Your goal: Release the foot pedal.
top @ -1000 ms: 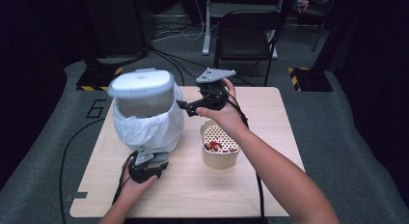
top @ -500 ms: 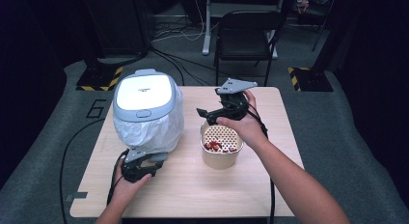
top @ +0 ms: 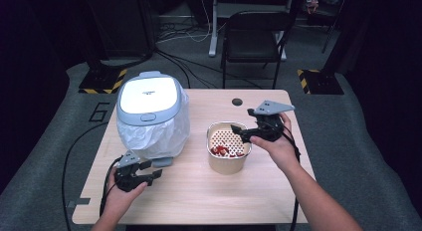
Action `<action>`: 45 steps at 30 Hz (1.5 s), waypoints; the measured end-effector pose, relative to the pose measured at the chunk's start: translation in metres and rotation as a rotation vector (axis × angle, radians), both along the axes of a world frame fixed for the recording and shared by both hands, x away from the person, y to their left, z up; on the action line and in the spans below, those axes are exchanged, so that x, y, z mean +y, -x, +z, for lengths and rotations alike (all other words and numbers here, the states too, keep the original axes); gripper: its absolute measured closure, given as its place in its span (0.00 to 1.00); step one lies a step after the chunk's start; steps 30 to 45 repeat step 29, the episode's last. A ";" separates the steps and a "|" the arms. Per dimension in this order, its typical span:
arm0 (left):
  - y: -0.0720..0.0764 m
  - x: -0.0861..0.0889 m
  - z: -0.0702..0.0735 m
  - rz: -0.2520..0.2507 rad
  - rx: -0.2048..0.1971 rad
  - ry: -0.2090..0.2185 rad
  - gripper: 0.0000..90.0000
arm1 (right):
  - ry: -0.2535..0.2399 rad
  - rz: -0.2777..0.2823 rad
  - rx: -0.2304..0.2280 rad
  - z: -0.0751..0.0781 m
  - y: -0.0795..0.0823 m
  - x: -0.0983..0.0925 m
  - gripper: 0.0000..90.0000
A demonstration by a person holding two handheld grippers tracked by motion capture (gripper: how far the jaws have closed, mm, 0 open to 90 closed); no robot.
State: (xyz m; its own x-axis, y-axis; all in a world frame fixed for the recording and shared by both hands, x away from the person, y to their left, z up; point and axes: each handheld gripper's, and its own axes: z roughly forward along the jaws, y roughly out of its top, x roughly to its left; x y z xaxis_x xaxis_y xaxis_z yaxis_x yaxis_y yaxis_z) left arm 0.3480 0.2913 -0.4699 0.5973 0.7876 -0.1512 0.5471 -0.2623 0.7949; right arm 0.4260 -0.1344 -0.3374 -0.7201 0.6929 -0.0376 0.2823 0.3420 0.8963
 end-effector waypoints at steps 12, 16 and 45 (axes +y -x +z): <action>0.010 0.032 -0.016 0.100 0.019 0.008 0.44 | -0.018 -0.160 0.028 -0.043 0.021 -0.052 0.22; 0.007 0.039 -0.024 0.126 0.021 -0.009 0.44 | 0.000 -0.187 0.033 -0.063 0.029 -0.060 0.22; -0.007 0.063 -0.044 0.240 0.046 -0.054 0.42 | 0.082 -0.286 0.082 -0.136 0.042 -0.079 0.22</action>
